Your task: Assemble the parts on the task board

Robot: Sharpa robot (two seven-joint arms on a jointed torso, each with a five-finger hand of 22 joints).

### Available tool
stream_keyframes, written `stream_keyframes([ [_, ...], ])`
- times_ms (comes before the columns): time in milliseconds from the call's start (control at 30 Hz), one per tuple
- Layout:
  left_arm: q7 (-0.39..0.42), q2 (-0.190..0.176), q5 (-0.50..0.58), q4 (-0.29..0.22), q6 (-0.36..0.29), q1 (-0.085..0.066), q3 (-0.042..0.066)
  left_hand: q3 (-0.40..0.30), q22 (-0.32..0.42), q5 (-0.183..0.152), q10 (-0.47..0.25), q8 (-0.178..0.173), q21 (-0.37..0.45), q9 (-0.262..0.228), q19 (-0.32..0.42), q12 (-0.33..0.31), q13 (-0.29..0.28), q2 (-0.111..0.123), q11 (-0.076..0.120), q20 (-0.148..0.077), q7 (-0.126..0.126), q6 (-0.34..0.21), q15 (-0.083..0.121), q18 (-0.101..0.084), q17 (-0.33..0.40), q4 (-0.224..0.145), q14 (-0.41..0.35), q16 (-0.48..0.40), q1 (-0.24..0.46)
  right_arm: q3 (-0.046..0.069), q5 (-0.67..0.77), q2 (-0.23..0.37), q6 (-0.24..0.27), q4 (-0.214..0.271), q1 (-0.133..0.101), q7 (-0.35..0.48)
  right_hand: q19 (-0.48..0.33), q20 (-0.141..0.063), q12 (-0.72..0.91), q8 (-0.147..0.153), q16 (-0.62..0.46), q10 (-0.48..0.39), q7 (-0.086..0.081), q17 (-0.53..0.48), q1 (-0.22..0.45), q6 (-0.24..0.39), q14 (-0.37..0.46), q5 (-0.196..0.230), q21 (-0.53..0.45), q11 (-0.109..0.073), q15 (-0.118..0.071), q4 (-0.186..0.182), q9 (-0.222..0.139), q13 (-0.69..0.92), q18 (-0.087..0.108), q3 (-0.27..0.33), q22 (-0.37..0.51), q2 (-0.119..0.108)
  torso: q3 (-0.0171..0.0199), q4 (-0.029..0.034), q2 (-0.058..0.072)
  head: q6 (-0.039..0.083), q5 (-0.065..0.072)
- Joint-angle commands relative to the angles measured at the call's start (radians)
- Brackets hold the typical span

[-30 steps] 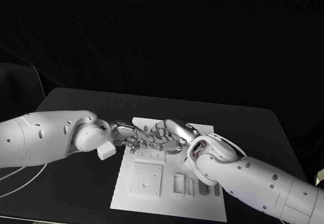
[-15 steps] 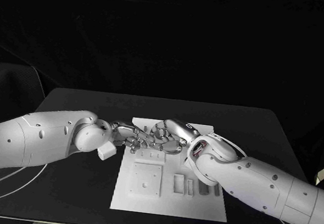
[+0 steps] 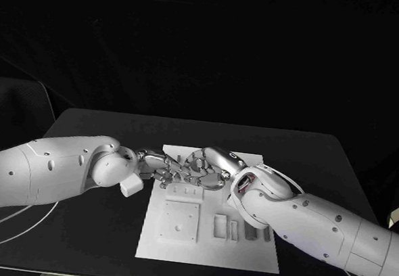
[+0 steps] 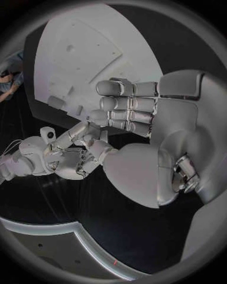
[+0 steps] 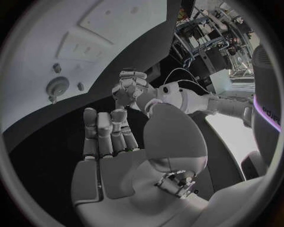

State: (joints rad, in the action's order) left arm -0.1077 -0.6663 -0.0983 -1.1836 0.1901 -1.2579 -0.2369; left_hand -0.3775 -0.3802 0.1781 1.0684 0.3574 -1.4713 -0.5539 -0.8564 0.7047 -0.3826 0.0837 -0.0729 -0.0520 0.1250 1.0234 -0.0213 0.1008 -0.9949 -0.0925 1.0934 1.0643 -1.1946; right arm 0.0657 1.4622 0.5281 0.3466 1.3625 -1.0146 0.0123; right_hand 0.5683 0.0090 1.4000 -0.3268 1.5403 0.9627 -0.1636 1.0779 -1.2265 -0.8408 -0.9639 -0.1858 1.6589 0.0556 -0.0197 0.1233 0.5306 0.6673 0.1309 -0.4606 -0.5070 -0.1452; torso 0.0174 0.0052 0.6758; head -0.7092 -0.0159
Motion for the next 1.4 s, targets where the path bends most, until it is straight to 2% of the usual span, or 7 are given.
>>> stream_keyframes([
  [33,0.016,0.002,0.008,-0.001,0.014,-0.001,0.001,-0.007,-0.001,0.007,0.006,0.017,-0.006,-0.019,-0.005,0.005,-0.001,-0.015,0.0,-0.002,-0.02,0.029,-0.002,0.018,-0.001,-0.002,0.007,0.004,-0.002,0.0,-0.008,-0.001,-0.009,-0.003,0.001,0.002,-0.006,-0.001,-0.007,0.011,-0.007,-0.009,-0.003,-0.002,0.008,0.022,0.002,0.004,0.099,0.001,-0.003,-0.001,-0.005,-0.002,0.01,0.012,0.002,-0.009,0.0003,0.0002,0.0,0.0,0.0],
  [600,0.015,0.002,0.007,0.002,0.013,-0.001,0.001,-0.009,-0.001,0.007,0.009,0.018,-0.006,-0.019,-0.006,0.005,-0.001,-0.017,0.0,-0.002,-0.02,0.031,-0.001,0.018,-0.002,-0.003,0.008,0.004,-0.004,0.0,-0.012,0.001,-0.016,-0.005,0.001,0.008,-0.007,0.0,-0.008,0.016,-0.008,-0.012,-0.003,-0.003,0.013,0.033,0.004,0.004,0.098,0.001,-0.002,-0.001,-0.007,-0.003,0.01,0.017,0.003,-0.009,0.0,0.0003,0.0,-0.002,0.0],
  [900,0.015,0.002,0.007,0.002,0.016,-0.001,0.001,-0.01,-0.001,0.007,0.01,0.018,-0.007,-0.02,-0.006,0.005,-0.001,-0.017,0.001,-0.002,-0.021,0.032,-0.001,0.018,-0.002,-0.003,0.009,0.005,-0.005,0.0,-0.014,0.001,-0.02,-0.004,0.001,0.015,-0.005,-0.002,0.0,-0.02,-0.004,-0.008,0.005,-0.004,0.008,-0.037,0.001,0.003,0.101,0.001,-0.002,-0.002,0.008,-0.004,0.011,0.011,0.003,0.009,0.0002,0.0003,0.0,-0.003,0.0],
  [1400,0.015,0.003,0.007,0.002,0.019,-0.001,0.001,-0.013,-0.002,0.007,0.011,0.019,-0.007,-0.02,-0.006,0.005,0.0,-0.019,0.001,-0.002,-0.021,0.033,0.0,0.019,-0.003,-0.004,0.01,0.006,-0.008,0.0,-0.016,-0.002,-0.021,-0.005,0.001,0.02,-0.002,-0.002,0.003,-0.034,-0.003,-0.004,0.008,-0.004,0.007,-0.066,0.0,0.002,0.103,0.001,-0.003,-0.004,0.014,-0.004,0.012,0.004,0.003,0.017,-0.0002,0.0004,0.0,-0.003,0.001],
])
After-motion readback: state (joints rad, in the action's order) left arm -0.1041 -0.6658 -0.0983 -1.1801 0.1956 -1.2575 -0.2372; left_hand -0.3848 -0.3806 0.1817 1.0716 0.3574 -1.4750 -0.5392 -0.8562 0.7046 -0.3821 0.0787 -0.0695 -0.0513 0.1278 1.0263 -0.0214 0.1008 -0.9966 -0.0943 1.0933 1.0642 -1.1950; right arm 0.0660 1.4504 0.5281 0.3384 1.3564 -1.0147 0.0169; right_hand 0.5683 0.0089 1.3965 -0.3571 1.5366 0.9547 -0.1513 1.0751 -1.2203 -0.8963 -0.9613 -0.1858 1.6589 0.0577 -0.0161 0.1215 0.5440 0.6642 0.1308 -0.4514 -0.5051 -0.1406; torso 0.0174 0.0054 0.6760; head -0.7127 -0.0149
